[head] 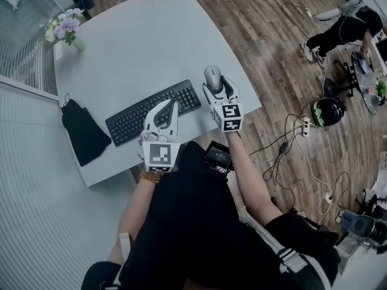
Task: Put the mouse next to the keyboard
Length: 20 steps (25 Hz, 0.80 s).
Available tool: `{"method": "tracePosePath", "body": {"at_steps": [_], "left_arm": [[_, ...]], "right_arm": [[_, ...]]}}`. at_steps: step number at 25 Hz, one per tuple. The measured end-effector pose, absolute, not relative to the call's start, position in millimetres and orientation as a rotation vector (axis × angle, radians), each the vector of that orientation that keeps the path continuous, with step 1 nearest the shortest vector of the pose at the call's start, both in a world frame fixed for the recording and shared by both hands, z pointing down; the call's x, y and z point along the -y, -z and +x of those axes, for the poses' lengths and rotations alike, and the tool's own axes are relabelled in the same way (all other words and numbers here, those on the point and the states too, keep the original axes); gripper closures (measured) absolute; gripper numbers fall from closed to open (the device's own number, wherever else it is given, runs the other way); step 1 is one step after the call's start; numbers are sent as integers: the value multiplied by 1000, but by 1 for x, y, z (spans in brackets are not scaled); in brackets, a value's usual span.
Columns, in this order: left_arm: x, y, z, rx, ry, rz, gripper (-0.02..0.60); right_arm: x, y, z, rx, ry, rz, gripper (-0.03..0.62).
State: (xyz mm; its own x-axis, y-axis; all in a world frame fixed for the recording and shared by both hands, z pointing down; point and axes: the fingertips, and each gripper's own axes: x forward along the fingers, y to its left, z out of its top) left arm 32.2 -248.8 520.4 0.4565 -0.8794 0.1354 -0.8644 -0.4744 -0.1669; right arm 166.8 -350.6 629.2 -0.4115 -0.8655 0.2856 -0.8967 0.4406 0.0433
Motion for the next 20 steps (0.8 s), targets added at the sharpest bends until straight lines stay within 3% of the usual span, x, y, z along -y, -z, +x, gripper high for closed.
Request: {"method": "tracePosePath", "body": {"at_steps": [20], "left_arm": [[256,-547,24,-1604,341,-2604,571]], "right_arm": [[367,-704,165,2331,-279,1418,295]]}}
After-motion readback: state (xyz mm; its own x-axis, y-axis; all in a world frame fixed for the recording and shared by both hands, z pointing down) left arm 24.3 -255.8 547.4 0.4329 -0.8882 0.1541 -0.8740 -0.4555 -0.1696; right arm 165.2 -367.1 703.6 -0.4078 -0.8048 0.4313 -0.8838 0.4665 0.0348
